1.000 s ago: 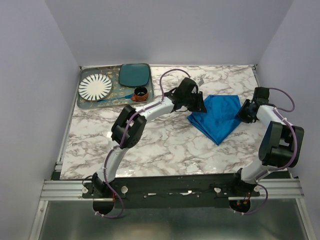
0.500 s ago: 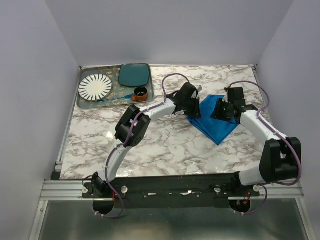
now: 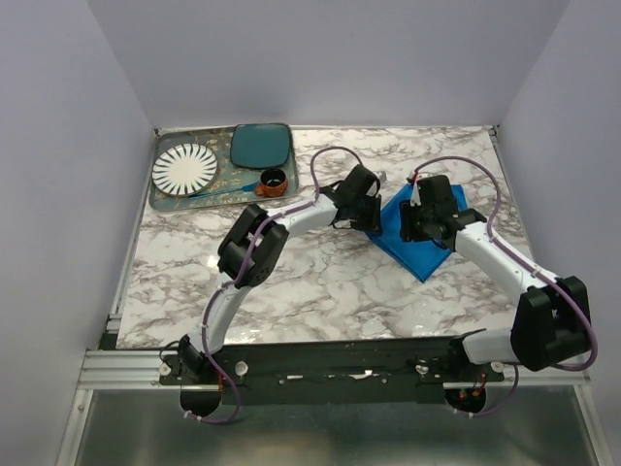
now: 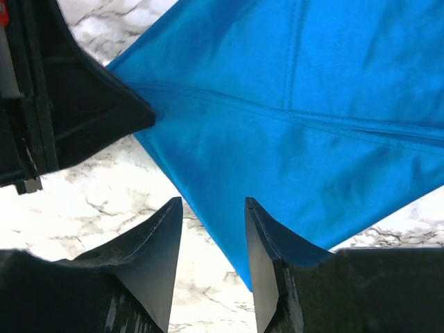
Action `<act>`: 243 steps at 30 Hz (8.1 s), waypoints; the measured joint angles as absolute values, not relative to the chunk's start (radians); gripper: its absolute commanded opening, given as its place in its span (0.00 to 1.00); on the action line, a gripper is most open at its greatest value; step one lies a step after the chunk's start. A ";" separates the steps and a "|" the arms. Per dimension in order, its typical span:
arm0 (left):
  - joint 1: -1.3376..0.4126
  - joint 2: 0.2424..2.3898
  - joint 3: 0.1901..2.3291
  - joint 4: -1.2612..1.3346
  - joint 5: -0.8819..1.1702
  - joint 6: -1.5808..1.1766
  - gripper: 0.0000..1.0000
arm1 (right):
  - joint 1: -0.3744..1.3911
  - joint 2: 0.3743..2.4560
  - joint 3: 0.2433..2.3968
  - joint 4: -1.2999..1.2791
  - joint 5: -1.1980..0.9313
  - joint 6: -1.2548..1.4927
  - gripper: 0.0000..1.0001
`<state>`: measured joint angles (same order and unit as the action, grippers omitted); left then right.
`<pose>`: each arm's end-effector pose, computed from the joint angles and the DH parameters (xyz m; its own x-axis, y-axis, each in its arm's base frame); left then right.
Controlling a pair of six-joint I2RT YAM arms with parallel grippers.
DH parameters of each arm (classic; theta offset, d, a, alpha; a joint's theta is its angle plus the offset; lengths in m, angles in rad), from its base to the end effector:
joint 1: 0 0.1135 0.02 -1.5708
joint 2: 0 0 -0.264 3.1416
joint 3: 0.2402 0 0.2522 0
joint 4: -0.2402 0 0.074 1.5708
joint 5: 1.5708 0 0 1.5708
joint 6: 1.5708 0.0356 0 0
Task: Fold the napkin, place the utensils inside, and roll it up
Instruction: Fold the napkin, then roll the napkin with the utensil
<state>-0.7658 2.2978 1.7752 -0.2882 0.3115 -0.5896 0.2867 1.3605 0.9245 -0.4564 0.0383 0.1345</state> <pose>0.3615 -0.3627 0.1623 -0.8857 0.1174 -0.4491 0.3844 0.7280 -0.5677 0.2699 0.0782 0.2373 -0.7749 -0.0887 -0.6259 -0.1570 0.9861 0.0546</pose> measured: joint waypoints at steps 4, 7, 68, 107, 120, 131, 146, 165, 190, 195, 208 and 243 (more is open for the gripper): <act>-0.761 2.273 1.781 -0.305 0.307 -0.587 0.30 | 0.366 1.359 0.923 -0.452 0.094 0.076 0.51; -0.749 2.251 1.801 -0.313 0.311 -0.598 0.39 | 0.413 1.345 0.897 -0.427 0.115 0.028 0.51; -0.526 1.679 1.117 -0.055 0.353 -0.822 0.35 | 0.623 1.724 1.018 -0.464 0.370 -0.129 0.46; -0.526 1.679 0.976 0.018 0.376 -0.849 0.48 | 0.639 1.778 1.124 -0.473 0.217 -0.001 0.01; -0.526 1.677 0.933 0.040 0.381 -0.884 0.71 | 0.655 1.836 1.279 -0.508 -0.092 0.087 0.01; -0.526 1.684 0.931 0.014 0.374 -0.974 0.83 | 0.654 1.880 1.285 -0.506 -0.178 0.090 0.01; -0.525 1.834 1.021 0.055 0.337 -1.047 0.70 | 0.654 1.879 1.258 -0.463 -0.207 0.105 0.01; -0.527 1.885 1.043 0.041 0.246 -0.998 0.17 | 0.657 1.867 1.231 -0.439 -0.196 0.090 0.36; -0.527 1.908 1.055 0.043 0.248 -0.988 0.09 | 0.942 1.723 1.048 -0.435 0.302 0.058 0.49; -0.527 1.909 1.056 0.043 0.249 -0.988 0.09 | 0.948 1.771 1.076 -0.441 0.343 0.051 0.42; -0.527 1.921 1.073 0.039 0.254 -0.987 0.09 | 0.949 1.835 1.131 -0.448 0.384 0.032 0.01; -0.528 1.795 1.166 -0.128 0.213 -0.775 0.75 | 0.488 1.806 1.084 -0.376 -0.589 0.064 0.01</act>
